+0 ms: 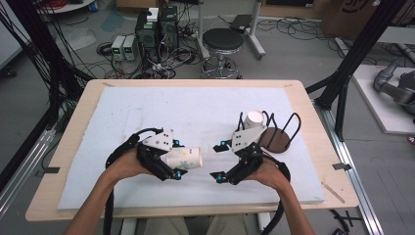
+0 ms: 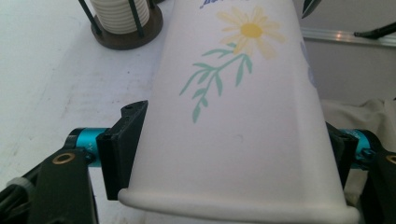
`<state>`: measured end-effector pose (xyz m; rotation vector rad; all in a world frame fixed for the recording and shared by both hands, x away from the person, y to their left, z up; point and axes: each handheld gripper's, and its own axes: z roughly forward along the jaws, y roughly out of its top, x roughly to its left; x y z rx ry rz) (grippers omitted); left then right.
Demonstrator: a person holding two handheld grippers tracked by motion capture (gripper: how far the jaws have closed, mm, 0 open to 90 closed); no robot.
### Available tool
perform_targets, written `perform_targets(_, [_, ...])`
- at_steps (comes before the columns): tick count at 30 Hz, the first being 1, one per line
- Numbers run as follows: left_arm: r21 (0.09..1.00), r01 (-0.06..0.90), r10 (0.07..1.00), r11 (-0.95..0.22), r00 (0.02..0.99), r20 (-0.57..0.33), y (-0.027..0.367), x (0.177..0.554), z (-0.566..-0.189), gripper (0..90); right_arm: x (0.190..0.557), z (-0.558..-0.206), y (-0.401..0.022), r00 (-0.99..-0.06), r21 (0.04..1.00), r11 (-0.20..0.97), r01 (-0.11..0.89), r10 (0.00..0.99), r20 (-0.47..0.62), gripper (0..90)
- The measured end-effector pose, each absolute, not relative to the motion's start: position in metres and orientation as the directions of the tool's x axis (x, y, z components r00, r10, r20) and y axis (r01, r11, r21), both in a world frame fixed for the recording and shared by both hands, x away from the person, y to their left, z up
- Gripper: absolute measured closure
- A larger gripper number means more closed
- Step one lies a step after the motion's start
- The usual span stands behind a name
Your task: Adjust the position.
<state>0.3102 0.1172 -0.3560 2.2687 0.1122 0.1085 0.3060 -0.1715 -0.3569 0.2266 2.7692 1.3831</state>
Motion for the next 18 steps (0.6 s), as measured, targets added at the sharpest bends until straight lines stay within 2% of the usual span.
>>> perform_targets(12, [0.631,0.023,0.087,-0.776,0.994,0.072,0.106,0.31,-0.348,24.9,0.309,-0.349,-0.161,-0.992,0.702,0.706,0.093,0.125,0.006,15.9])
perform_targets(18, [0.598,0.014,0.073,-0.802,0.995,0.075,0.1,0.311,-0.344,24.9,0.31,-0.346,-0.155,-0.993,0.647,0.757,0.088,0.119,-0.004,16.0])
